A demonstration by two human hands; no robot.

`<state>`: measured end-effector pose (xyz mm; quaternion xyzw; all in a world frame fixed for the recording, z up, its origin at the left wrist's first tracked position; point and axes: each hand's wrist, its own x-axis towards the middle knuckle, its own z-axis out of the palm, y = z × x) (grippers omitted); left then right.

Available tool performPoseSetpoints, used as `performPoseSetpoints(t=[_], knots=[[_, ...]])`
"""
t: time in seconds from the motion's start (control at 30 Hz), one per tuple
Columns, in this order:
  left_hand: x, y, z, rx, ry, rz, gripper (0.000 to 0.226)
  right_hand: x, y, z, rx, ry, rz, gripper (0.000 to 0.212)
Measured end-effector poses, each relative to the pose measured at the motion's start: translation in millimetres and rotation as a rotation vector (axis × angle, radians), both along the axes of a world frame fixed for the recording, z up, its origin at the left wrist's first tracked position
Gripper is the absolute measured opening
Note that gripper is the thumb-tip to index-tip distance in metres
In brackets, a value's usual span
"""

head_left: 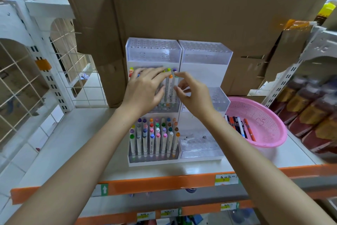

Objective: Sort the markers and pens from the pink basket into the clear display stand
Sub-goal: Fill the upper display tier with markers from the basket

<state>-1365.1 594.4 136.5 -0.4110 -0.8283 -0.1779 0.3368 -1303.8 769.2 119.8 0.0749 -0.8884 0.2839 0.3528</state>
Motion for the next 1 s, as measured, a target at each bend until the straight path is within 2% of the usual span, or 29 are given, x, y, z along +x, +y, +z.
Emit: performPoseSetpoints(t=[0.1, 0.3, 0.57, 0.77, 0.93, 1.0], knots=[[1, 0, 2, 0.006, -0.014, 0.002, 0.041, 4, 0, 8, 0.067, 0.034, -0.027, 0.035], [12, 12, 6, 0.052, -0.019, 0.018, 0.038, 16, 13, 11, 0.171, 0.007, -0.028, 0.057], [46, 73, 9, 0.022, 0.062, -0.069, 0.031, 60, 74, 2, 0.219, -0.047, -0.164, 0.049], [83, 147, -1, -0.049, -0.031, -0.205, 0.032, 105, 140, -8, 0.110, -0.155, -0.200, 0.048], [104, 205, -25, -0.144, -0.057, -0.282, 0.031, 130, 186, -26, 0.145, -0.227, -0.208, 0.049], [108, 219, -30, -0.214, -0.085, -0.312, 0.032, 133, 200, -37, 0.148, -0.322, -0.224, 0.049]])
